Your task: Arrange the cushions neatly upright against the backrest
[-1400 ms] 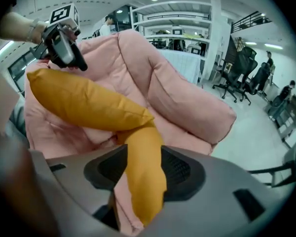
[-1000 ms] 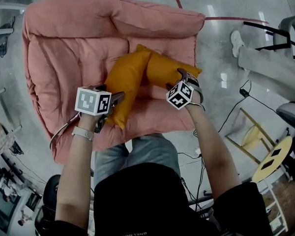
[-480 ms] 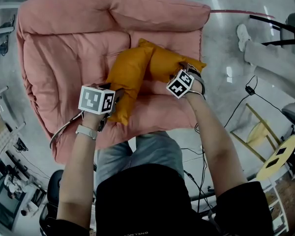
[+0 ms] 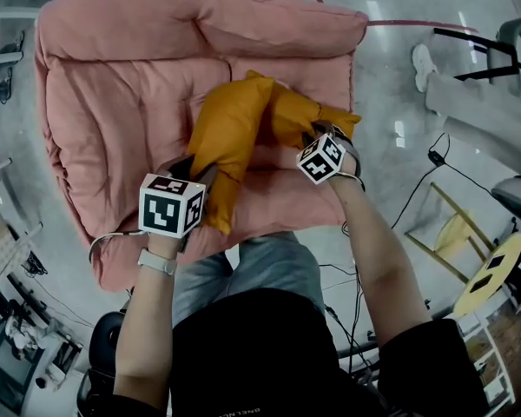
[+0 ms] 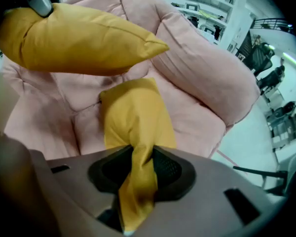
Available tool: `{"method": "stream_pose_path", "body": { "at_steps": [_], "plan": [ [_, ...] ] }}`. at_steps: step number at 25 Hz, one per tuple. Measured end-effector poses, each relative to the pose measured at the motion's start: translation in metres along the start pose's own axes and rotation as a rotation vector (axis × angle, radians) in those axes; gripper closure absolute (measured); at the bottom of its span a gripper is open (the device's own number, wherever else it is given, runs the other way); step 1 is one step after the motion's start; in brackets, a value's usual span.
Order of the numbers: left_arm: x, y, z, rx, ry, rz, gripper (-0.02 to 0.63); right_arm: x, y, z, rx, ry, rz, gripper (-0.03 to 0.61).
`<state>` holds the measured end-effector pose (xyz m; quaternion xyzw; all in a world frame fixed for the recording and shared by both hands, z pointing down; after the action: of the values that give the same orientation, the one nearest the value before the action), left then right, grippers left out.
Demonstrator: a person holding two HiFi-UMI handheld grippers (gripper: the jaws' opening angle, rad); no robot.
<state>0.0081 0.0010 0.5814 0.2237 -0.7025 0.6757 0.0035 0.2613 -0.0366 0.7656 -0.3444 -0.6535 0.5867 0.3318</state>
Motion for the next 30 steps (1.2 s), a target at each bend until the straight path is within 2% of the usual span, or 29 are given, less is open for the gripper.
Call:
{"method": "stream_pose_path", "body": {
  "at_steps": [5,9,14,16,18,22,26,30],
  "plan": [
    [0.006,0.059,0.007,-0.116,-0.013,0.033,0.430,0.003,0.021,0.000,-0.045,-0.070,-0.004,0.454],
    [0.022,0.107,0.004,-0.186,-0.017,0.079,0.430,0.004,0.042,-0.002,-0.068,-0.177,-0.003,0.457],
    [0.042,0.168,-0.003,-0.273,-0.001,0.125,0.426,0.005,0.076,-0.004,-0.105,-0.279,-0.008,0.459],
    [0.051,0.190,-0.006,-0.311,0.021,0.117,0.426,0.008,0.090,-0.001,-0.125,-0.333,0.004,0.459],
    [0.060,0.214,-0.008,-0.359,0.052,0.097,0.426,0.011,0.103,0.005,-0.156,-0.410,0.034,0.460],
    [0.080,0.246,-0.005,-0.427,0.061,0.116,0.420,0.016,0.122,0.027,-0.232,-0.551,0.103,0.462],
    [0.092,0.242,-0.005,-0.430,0.057,0.107,0.420,0.030,0.135,0.054,-0.304,-0.667,0.155,0.460],
    [0.103,0.234,-0.007,-0.427,0.056,0.091,0.419,0.049,0.135,0.080,-0.363,-0.847,0.258,0.462]
  ]
}}
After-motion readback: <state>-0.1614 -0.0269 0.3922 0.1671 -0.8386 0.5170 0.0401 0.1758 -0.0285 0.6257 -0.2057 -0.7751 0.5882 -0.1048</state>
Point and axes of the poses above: the fingertips, and each gripper's own axes: y backward along the fingers, x to its left, z out of its top, the point moved 4 cm from there along y, backward along the fingers, and after that the axes turned 9 degrees about x, right-handed, at the moved point
